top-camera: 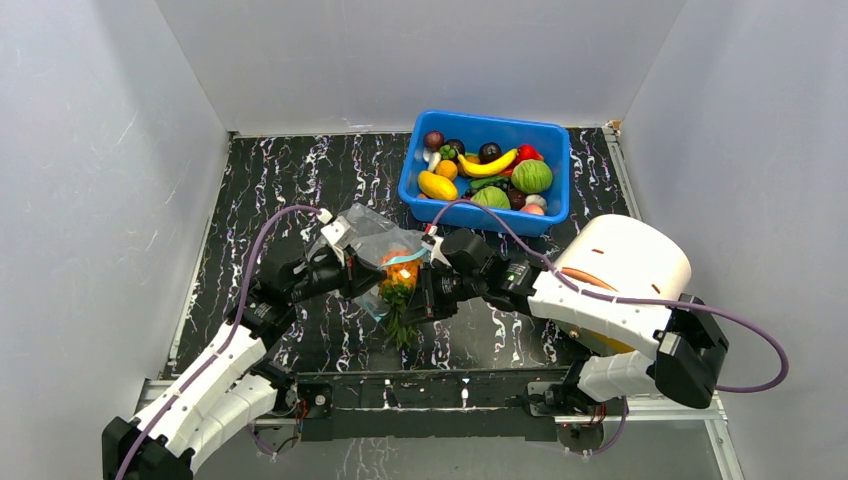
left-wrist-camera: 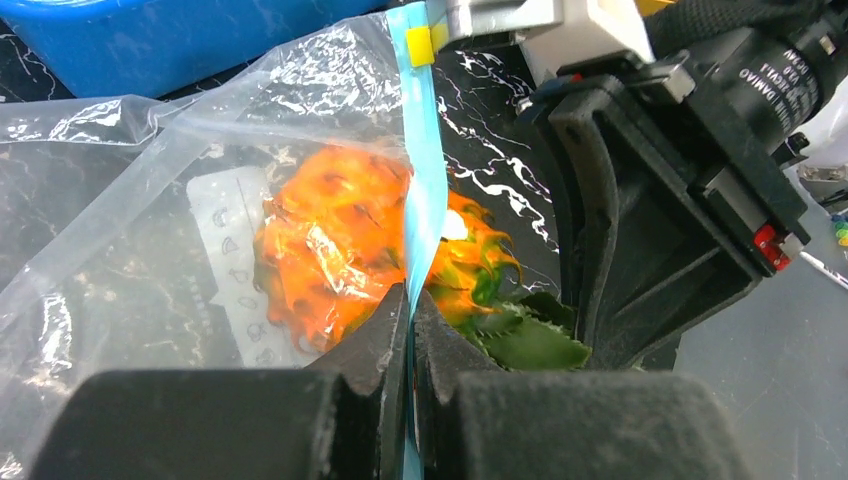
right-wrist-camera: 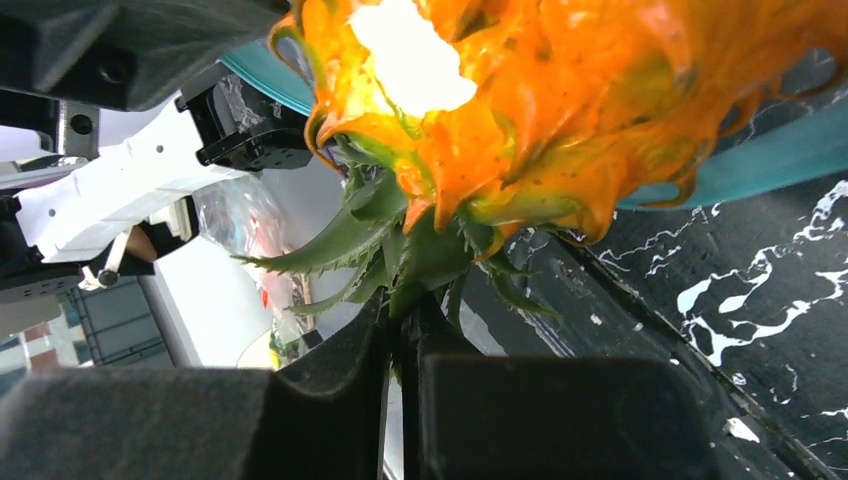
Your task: Place the food in the zip-top bag and seal the zipper
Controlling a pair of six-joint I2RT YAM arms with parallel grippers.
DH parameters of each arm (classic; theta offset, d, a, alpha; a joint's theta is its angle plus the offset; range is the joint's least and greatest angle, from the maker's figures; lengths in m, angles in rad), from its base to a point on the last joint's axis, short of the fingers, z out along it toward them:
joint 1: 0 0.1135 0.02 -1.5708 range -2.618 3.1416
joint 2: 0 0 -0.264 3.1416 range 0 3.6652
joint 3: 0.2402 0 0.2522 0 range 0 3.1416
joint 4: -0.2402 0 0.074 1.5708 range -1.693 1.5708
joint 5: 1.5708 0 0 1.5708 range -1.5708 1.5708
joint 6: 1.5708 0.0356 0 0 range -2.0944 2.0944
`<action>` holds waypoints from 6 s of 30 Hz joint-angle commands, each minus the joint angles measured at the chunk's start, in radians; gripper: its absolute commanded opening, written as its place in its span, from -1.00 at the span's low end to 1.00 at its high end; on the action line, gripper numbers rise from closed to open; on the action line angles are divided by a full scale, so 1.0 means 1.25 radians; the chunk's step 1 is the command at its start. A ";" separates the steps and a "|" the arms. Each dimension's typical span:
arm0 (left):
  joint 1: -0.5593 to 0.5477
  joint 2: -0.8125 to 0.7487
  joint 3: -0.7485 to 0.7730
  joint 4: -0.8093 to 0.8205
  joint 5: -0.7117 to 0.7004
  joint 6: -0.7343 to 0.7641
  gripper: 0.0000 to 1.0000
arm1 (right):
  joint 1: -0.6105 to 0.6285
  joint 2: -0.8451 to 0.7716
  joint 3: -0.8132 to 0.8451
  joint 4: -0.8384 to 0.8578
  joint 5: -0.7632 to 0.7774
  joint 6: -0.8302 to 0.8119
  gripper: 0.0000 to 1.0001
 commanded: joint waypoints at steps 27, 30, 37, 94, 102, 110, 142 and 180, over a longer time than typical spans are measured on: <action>-0.003 0.012 0.044 0.097 -0.007 -0.252 -1.00 | -0.003 -0.186 -0.034 0.200 0.444 -0.202 -1.00; -0.003 0.010 0.041 0.104 -0.013 -0.273 -1.00 | -0.003 -0.204 -0.039 0.220 0.478 -0.231 -1.00; -0.003 0.012 0.046 0.164 0.047 -0.311 -1.00 | -0.002 -0.160 -0.047 0.266 0.460 -0.256 -1.00; -0.004 0.003 0.077 0.128 -0.147 -0.382 -1.00 | -0.003 -0.193 -0.027 -0.037 0.463 0.034 -1.00; -0.004 0.037 0.220 -0.144 -0.182 -0.145 -0.73 | -0.003 -0.139 0.122 -0.046 0.401 -0.023 -1.00; -0.004 0.063 0.267 -0.246 -0.169 -0.034 -0.88 | -0.002 -0.139 0.113 -0.032 0.362 0.002 -1.00; -0.004 0.105 0.344 -0.239 -0.235 0.062 0.24 | -0.003 -0.176 0.104 -0.104 0.367 -0.025 -1.00; -0.004 0.035 0.200 -0.182 -0.144 0.020 -1.00 | -0.059 0.000 0.078 -0.008 0.399 -0.142 -0.61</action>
